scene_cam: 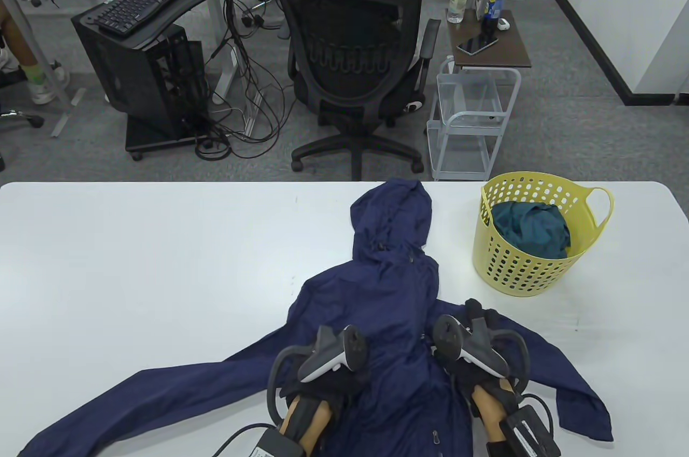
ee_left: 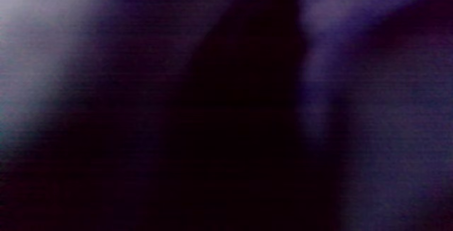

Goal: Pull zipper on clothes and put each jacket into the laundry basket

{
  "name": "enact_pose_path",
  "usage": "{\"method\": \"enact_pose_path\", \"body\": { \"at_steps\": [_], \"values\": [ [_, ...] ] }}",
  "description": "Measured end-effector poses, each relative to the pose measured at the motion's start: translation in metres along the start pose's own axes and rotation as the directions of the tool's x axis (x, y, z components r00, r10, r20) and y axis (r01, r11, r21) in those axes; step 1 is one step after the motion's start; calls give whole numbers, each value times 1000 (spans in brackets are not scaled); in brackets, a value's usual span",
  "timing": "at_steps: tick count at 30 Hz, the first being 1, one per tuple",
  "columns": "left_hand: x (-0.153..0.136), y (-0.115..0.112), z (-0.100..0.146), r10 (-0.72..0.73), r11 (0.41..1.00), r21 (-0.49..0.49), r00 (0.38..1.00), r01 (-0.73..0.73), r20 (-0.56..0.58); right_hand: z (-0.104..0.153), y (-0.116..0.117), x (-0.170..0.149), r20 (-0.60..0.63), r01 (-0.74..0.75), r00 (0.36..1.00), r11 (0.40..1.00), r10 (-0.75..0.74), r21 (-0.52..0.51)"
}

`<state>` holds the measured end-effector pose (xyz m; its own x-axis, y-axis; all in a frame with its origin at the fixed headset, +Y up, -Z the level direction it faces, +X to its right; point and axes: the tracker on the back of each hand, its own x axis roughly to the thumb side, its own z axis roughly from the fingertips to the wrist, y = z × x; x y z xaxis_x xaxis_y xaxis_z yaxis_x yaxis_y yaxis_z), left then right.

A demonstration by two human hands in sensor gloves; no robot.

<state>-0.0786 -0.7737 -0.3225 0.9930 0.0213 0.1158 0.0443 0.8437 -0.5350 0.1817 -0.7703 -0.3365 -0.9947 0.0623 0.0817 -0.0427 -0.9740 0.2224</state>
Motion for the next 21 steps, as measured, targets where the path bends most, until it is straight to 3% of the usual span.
{"method": "enact_pose_path", "body": {
  "at_steps": [4, 8, 10, 13, 15, 17, 21],
  "values": [
    [-32, -1, -2, 64, 998, -14, 995, -65, -82, 12, 7, -2, 14, 135, 990, 978, -139, 162],
    [-61, -1, -4, 137, 990, -19, 983, -140, -126, 24, 6, -11, -27, 225, 974, 956, -224, 189],
    [-70, -2, -5, 160, 986, -22, 977, -164, -139, 26, 6, -22, -107, 289, 956, 936, -272, 202],
    [-79, -3, -6, 183, 982, -27, 972, -189, -149, 25, 6, -46, -230, 310, 934, 941, -274, 138],
    [-85, -4, -8, 198, 978, -35, 967, -206, -162, 23, 8, -73, -354, 326, 891, 943, -284, 65],
    [-88, -4, -10, 203, 977, -33, 965, -211, -165, 22, 12, -96, -447, 332, 852, 941, -273, 57],
    [-90, -6, -14, 188, 981, -22, 967, -195, -170, 21, 19, -124, -509, 380, 796, 925, -329, -2]
  ]
}}
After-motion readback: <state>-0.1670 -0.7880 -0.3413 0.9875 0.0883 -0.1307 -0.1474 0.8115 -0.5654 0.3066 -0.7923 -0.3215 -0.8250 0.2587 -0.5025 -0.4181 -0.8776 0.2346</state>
